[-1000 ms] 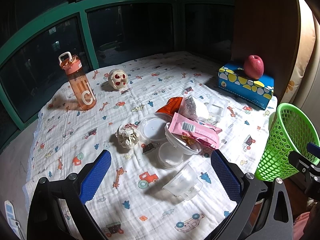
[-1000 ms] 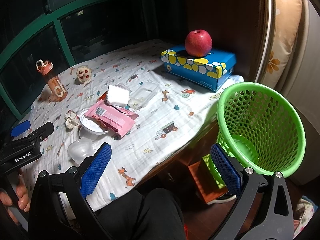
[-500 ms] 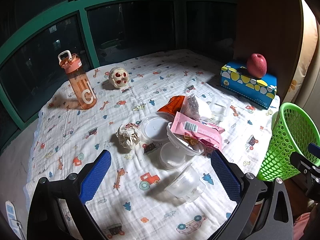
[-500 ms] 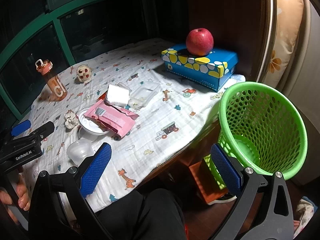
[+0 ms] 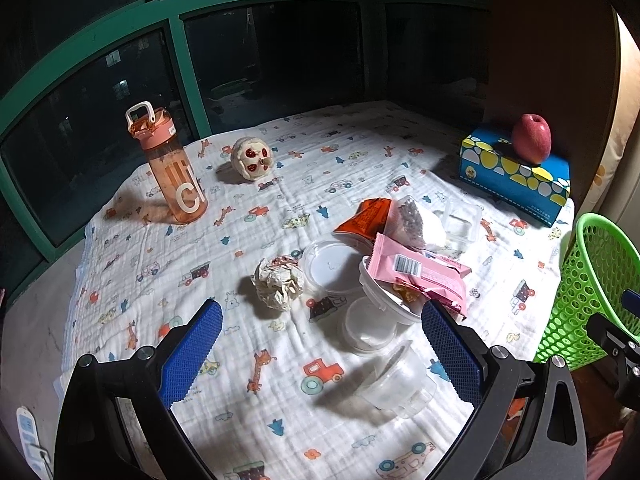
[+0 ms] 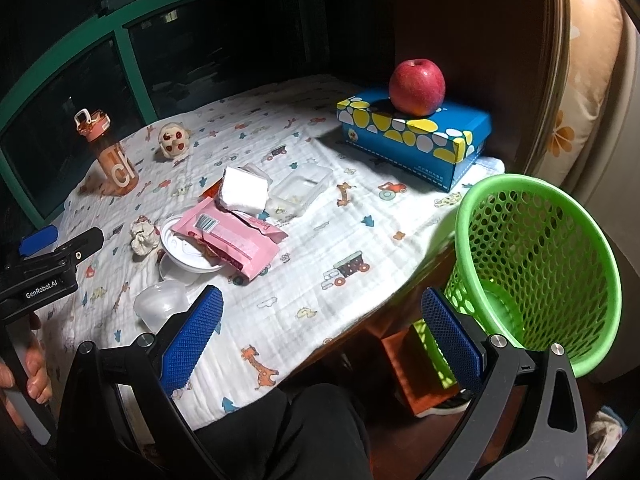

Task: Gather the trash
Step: 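Grasp the clear plastic cup with the right tool while the left tool grasps the crumpled tissue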

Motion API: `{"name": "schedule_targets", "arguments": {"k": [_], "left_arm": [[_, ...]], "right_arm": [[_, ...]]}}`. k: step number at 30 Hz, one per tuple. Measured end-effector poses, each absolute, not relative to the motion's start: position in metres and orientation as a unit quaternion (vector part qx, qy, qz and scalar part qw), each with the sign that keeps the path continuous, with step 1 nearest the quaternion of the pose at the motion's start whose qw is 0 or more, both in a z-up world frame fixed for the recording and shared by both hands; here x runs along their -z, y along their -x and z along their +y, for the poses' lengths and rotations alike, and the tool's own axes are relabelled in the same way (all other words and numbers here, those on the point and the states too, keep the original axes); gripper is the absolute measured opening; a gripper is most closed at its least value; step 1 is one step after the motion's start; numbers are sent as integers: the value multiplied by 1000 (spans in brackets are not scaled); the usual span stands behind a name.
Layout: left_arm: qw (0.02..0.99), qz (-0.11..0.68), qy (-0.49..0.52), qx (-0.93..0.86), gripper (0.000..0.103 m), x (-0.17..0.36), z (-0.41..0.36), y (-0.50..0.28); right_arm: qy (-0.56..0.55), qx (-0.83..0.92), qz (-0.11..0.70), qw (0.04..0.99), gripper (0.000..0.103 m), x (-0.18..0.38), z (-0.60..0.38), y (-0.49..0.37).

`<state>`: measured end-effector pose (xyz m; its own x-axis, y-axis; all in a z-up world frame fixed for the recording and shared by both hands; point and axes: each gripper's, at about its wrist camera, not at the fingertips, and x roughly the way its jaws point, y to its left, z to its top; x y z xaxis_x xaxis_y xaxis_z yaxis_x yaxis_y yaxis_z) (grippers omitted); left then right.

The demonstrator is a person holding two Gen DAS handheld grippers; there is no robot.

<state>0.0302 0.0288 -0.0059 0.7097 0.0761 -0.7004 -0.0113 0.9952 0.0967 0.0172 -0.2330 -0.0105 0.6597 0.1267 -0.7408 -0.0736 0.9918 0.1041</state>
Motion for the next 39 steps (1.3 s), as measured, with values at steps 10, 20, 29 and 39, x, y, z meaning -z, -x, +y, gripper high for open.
{"name": "schedule_targets", "arguments": {"k": [10, 20, 29, 39], "left_arm": [[922, 381, -42, -48, 97, 5, 52, -42], [921, 381, -25, -76, 97, 2, 78, -43], [918, 386, -4, -92, 97, 4, 106, -45], [913, 393, 12, -108, 97, 13, 133, -46]], "right_arm": [[-23, -77, 412, 908, 98, 14, -223, -33], [-8, -132, 421, 898, 98, 25, -189, -39], [9, -206, 436, 876, 98, 46, -139, -37], [50, -269, 458, 846, 98, 81, -93, -37]]}}
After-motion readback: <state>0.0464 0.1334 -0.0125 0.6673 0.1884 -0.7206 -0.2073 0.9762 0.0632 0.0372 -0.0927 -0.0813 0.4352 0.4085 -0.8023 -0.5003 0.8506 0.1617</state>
